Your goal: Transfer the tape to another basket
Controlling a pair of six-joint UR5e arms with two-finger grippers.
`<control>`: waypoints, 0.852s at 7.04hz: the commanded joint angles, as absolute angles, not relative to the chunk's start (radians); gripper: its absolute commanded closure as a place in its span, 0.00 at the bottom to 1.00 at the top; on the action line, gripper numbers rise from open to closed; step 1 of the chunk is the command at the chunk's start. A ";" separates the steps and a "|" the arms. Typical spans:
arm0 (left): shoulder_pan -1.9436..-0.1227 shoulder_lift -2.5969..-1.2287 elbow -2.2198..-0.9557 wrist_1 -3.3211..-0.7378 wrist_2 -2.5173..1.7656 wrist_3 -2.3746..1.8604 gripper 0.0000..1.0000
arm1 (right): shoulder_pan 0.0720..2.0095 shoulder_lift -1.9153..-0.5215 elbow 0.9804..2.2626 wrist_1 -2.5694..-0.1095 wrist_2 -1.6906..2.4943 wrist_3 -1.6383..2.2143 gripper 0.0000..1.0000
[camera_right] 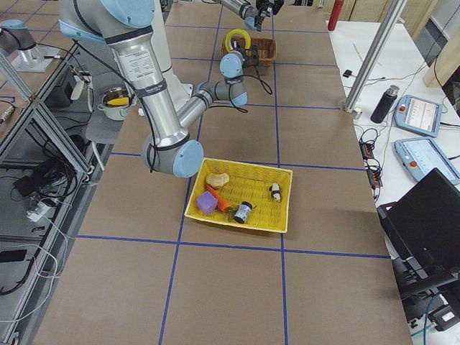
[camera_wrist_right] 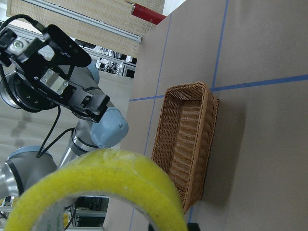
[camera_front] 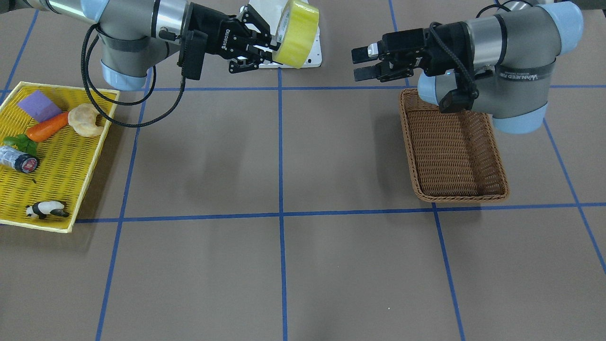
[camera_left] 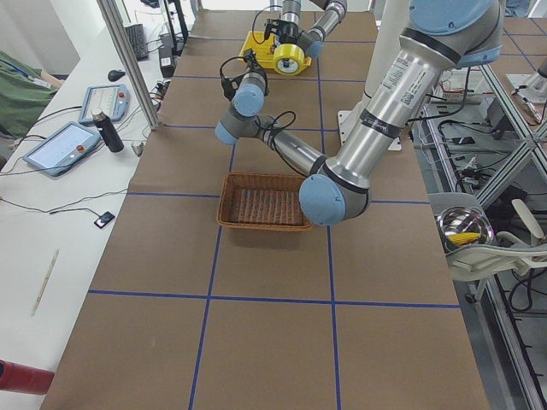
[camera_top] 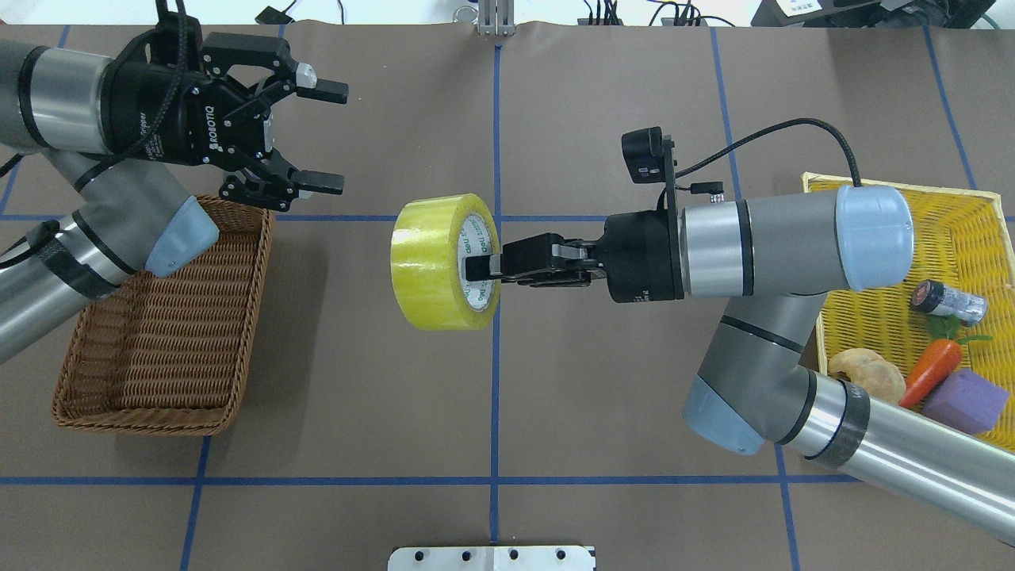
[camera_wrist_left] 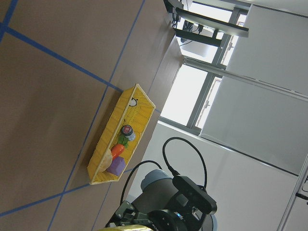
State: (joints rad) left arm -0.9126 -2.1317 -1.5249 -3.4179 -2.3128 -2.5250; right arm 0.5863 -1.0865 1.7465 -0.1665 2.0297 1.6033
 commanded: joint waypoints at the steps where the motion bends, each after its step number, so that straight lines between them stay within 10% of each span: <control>1: -0.865 -2.131 -1.575 -3.419 -2.310 -2.539 0.02 | 0.586 -1.086 1.753 -0.146 2.031 1.605 1.00; 6: -0.778 -2.123 -1.657 -3.435 -2.186 -2.603 0.03 | 0.583 -1.085 1.750 -0.110 2.029 1.605 1.00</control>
State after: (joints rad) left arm -0.8168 -2.1235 -1.6487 -3.4325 -2.2379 -2.6010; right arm 0.5839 -1.0850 1.7506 -0.1141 2.0296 1.6046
